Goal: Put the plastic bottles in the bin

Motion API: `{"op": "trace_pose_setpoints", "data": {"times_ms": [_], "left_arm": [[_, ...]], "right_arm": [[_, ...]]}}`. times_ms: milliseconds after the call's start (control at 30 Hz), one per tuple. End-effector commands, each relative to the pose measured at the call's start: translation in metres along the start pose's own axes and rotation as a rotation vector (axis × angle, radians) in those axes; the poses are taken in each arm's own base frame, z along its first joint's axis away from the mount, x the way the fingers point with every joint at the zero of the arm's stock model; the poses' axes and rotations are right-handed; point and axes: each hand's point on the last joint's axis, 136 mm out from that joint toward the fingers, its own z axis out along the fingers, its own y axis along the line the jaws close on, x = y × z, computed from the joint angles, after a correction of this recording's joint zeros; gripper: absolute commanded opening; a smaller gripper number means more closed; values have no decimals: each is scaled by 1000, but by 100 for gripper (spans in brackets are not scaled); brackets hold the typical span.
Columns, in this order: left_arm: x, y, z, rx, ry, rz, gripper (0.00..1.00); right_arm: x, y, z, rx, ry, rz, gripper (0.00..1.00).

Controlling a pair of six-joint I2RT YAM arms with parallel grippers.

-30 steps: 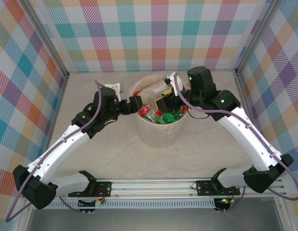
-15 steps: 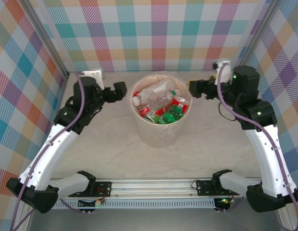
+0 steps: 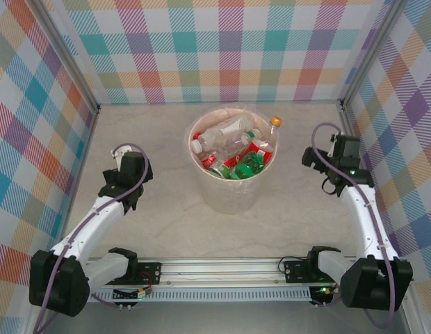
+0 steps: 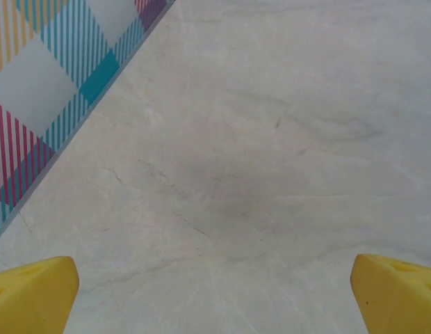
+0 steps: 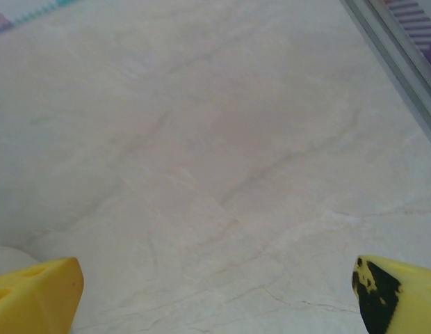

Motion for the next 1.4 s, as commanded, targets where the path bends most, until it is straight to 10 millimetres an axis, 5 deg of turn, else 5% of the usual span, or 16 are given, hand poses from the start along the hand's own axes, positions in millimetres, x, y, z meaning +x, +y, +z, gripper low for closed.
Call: {"op": "trace_pose_setpoints", "data": {"times_ms": [0,267,433,600,833,1367], "left_arm": [[-14,4,14,-52,-115,-76,100],[-2,-8,46,-70,-173,-50,100],[0,-33,65,6,-222,-8,100],[4,-34,82,-19,-233,3,100],[5,-49,82,63,-234,42,100],[20,-53,88,241,-236,-15,100]], "right_arm": [[-14,-11,10,47,-151,3,99],[33,2,62,-29,-166,-24,99],[28,11,79,-53,-286,-73,99],[16,26,84,-113,-391,-127,99],[25,35,106,-160,-434,-197,99],[23,35,116,-142,-394,-193,99]]}}
